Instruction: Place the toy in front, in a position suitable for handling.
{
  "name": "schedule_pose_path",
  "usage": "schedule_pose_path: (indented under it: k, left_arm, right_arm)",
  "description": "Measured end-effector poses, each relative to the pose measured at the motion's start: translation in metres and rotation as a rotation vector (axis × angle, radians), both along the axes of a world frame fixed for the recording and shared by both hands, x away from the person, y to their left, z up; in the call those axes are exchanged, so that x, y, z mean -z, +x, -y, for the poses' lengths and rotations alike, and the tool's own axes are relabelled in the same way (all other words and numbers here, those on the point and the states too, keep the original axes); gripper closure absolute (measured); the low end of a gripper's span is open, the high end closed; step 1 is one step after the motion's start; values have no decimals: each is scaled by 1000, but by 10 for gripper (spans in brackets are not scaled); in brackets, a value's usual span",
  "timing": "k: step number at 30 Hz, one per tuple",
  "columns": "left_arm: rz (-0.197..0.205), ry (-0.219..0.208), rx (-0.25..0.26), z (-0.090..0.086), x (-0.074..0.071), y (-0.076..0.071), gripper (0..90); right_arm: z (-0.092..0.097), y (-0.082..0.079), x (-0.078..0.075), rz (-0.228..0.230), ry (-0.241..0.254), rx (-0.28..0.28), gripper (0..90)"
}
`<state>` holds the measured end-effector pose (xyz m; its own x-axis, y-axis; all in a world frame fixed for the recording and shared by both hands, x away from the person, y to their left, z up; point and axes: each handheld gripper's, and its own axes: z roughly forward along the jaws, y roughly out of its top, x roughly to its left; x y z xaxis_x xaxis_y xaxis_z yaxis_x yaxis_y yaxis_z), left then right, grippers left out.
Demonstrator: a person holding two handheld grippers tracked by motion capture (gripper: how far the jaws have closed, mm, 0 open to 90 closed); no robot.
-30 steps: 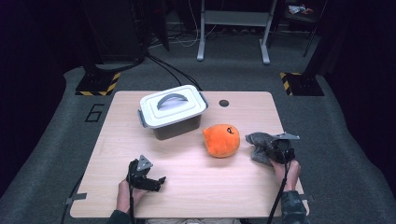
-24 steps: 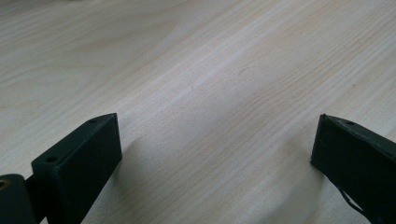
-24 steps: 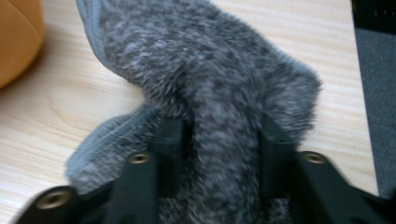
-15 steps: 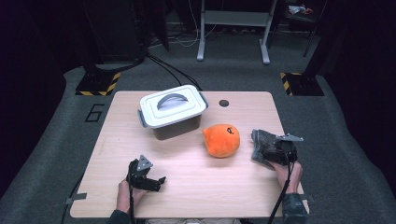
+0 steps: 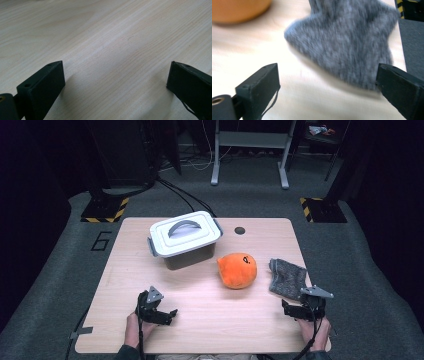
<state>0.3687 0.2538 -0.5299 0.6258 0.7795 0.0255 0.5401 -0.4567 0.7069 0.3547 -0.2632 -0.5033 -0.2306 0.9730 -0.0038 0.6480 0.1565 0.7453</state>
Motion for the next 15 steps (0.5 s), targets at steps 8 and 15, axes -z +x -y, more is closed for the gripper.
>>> schedule_pose_path:
  k: [8,15]
  left_arm:
    - [0,-8,-27,0,0,0,5]
    - [12,-25,-48,3,0,1,0]
  right_arm:
    - [2,-10,20,-29,-25,26,26]
    - [3,-11,25,-31,-20,15,27]
